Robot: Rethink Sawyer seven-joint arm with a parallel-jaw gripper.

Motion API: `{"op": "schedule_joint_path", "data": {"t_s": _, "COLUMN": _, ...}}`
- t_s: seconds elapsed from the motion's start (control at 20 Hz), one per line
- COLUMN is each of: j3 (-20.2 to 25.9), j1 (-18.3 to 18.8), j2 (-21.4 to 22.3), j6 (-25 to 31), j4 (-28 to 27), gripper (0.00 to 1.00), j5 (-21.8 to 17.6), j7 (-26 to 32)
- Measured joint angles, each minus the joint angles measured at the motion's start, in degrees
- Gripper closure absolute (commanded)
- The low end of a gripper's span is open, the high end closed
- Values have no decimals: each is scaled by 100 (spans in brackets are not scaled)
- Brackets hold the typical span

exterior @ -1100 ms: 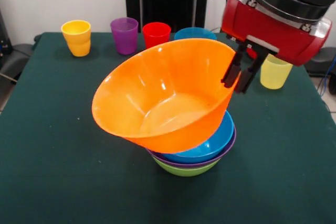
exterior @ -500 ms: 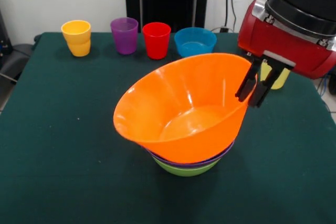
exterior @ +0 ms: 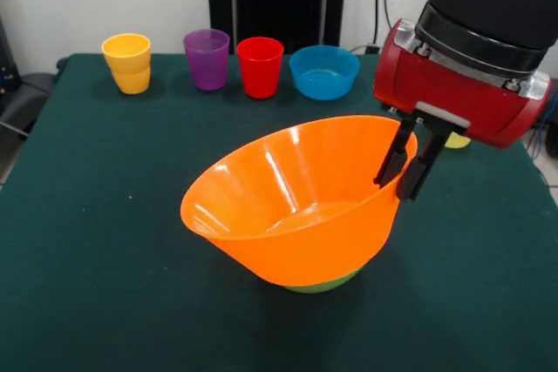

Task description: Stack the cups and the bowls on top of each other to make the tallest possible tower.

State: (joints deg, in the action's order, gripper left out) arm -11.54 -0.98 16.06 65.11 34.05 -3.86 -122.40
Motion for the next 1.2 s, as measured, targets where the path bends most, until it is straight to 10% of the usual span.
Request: {"op": "schedule_joint_path", "data": {"t_s": 1.2, "j3": 63, "j1": 138, "j2": 1643, "j6": -1383, "j4": 3076, "gripper": 100, "j5": -21, "j7": 0}}
